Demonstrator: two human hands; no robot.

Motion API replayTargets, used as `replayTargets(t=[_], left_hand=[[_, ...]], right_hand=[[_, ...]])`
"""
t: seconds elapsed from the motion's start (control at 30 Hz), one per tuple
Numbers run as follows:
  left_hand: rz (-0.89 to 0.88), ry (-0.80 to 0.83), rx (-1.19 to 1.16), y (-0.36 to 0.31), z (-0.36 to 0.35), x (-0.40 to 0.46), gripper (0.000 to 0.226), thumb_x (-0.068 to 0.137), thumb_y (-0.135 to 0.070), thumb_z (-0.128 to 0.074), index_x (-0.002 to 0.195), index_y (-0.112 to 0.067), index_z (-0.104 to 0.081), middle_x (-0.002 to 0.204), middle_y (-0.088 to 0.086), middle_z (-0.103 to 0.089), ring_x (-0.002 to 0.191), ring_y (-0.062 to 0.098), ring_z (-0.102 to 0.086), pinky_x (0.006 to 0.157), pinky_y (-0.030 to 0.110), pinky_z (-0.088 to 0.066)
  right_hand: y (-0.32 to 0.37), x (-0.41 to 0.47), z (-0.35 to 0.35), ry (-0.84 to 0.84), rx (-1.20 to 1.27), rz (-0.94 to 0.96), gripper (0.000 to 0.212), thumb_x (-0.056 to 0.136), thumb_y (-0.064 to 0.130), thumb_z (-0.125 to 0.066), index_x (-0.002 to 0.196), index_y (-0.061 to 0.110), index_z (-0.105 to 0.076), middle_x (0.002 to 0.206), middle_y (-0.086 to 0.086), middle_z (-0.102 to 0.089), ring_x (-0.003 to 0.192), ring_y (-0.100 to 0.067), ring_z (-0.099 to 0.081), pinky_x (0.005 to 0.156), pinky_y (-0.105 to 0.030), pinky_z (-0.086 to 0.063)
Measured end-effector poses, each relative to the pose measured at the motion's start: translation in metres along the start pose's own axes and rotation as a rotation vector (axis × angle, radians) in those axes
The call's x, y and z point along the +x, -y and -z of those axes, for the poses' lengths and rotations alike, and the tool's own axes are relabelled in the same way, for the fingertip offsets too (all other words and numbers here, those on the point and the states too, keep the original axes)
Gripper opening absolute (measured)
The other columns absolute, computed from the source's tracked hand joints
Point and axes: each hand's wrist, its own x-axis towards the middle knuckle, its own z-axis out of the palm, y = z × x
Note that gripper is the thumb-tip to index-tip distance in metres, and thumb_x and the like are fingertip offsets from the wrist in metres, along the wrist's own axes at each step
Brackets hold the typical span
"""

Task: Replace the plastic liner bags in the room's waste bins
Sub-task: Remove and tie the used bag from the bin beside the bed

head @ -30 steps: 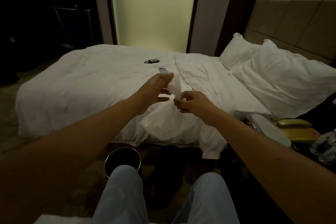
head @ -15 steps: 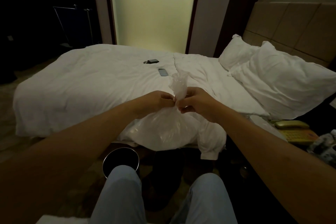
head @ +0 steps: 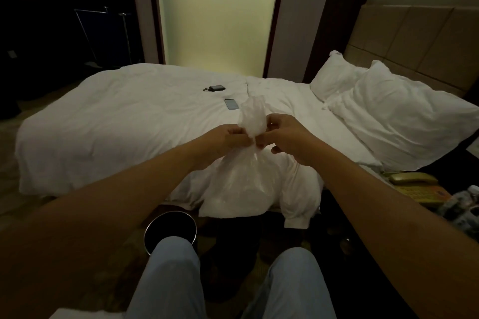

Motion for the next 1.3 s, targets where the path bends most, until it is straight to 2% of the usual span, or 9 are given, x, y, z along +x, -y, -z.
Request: replayTargets(t=[0.13, 0.33, 0.5, 0.63, 0.73, 1.0, 1.13, 1.2, 1.3], left_hand=[[-0.056, -0.112, 0.1, -0.004, -0.006, 0.001, 0.034, 0.081, -0.034, -0.076, 0.111, -0.018, -0.074, 0.11, 0.001, -0.074, 0.109, 0.02, -0.067, 0.106, 0.044, -0.048], [-0.092, -0.161, 0.098, -0.014, 0.003, 0.002, 0.015, 0.094, -0.016, -0.064, 0.102, -0.023, -0.075, 0.1, 0.003, -0.076, 0.099, 0.02, -0.069, 0.101, 0.038, -0.051], [0.007, 0.044, 0.071, -0.025, 0.009, -0.001, 0.024, 0.095, -0.022, -0.067, 0.119, -0.024, -0.067, 0.098, 0.003, -0.074, 0.088, 0.017, -0.065, 0.092, 0.032, -0.055], [0.017, 0.077, 0.063, -0.028, 0.012, -0.002, 0.029, 0.095, -0.019, -0.067, 0.123, -0.013, -0.068, 0.116, 0.012, -0.07, 0.104, 0.024, -0.066, 0.102, 0.037, -0.052], [0.0, 0.118, 0.111, -0.027, 0.013, -0.002, 0.03, 0.094, -0.013, -0.066, 0.124, -0.009, -0.068, 0.12, 0.01, -0.071, 0.115, 0.026, -0.065, 0.104, 0.035, -0.051], [0.018, -0.101, -0.104, -0.017, 0.007, 0.0, 0.013, 0.092, -0.003, -0.06, 0.093, -0.01, -0.07, 0.084, 0.004, -0.069, 0.078, 0.015, -0.063, 0.073, 0.024, -0.051], [0.073, -0.304, -0.119, -0.012, 0.004, 0.005, 0.009, 0.09, -0.01, -0.065, 0.092, -0.012, -0.073, 0.086, 0.006, -0.07, 0.08, 0.018, -0.064, 0.077, 0.03, -0.054], [0.043, -0.36, -0.031, -0.01, 0.003, 0.007, 0.006, 0.088, -0.012, -0.069, 0.091, -0.012, -0.074, 0.087, 0.005, -0.071, 0.081, 0.018, -0.066, 0.083, 0.034, -0.058], [-0.028, -0.392, 0.095, -0.014, -0.002, 0.007, 0.003, 0.084, -0.015, -0.073, 0.087, -0.015, -0.075, 0.083, 0.004, -0.072, 0.076, 0.014, -0.066, 0.077, 0.03, -0.057]], right_hand=[[0.005, 0.002, -0.004, -0.047, -0.184, 0.044, 0.025, 0.075, 0.004, -0.08, 0.098, 0.009, -0.07, 0.084, -0.011, -0.071, 0.068, -0.018, -0.062, 0.052, -0.026, -0.05], [0.009, -0.003, 0.005, -0.075, -0.086, 0.111, 0.03, 0.089, 0.0, -0.068, 0.088, 0.03, -0.065, 0.089, -0.002, -0.07, 0.079, -0.016, -0.069, 0.062, -0.028, -0.06], [0.007, -0.008, 0.008, -0.077, -0.079, 0.159, 0.035, 0.095, -0.003, -0.059, 0.081, 0.029, -0.056, 0.08, 0.005, -0.059, 0.07, -0.008, -0.057, 0.057, -0.012, -0.051], [0.008, -0.014, 0.008, 0.028, 0.086, 0.12, 0.02, 0.099, 0.0, -0.052, 0.101, 0.019, -0.057, 0.094, 0.002, -0.059, 0.09, -0.014, -0.061, 0.077, -0.023, -0.054], [0.005, -0.02, 0.008, 0.158, 0.265, 0.11, 0.024, 0.101, 0.004, -0.046, 0.093, 0.025, -0.055, 0.092, 0.004, -0.061, 0.082, -0.006, -0.061, 0.068, -0.017, -0.056], [-0.001, -0.011, 0.002, 0.1, 0.196, 0.185, 0.02, 0.084, -0.005, -0.062, 0.092, 0.014, -0.063, 0.085, -0.003, -0.061, 0.075, -0.013, -0.058, 0.061, -0.02, -0.051], [-0.001, -0.006, -0.001, 0.06, 0.336, 0.124, 0.023, 0.08, 0.011, -0.063, 0.103, 0.013, -0.066, 0.101, -0.004, -0.066, 0.092, -0.017, -0.063, 0.082, -0.028, -0.052], [0.002, -0.005, -0.001, 0.087, 0.37, 0.015, 0.04, 0.087, 0.039, -0.063, 0.121, 0.019, -0.062, 0.121, -0.002, -0.063, 0.109, -0.017, -0.062, 0.095, -0.035, -0.05], [0.007, -0.002, -0.011, 0.037, -0.097, 0.058, 0.063, 0.075, 0.056, -0.076, 0.129, 0.03, -0.057, 0.124, 0.006, -0.059, 0.107, -0.01, -0.058, 0.09, -0.029, -0.05]])
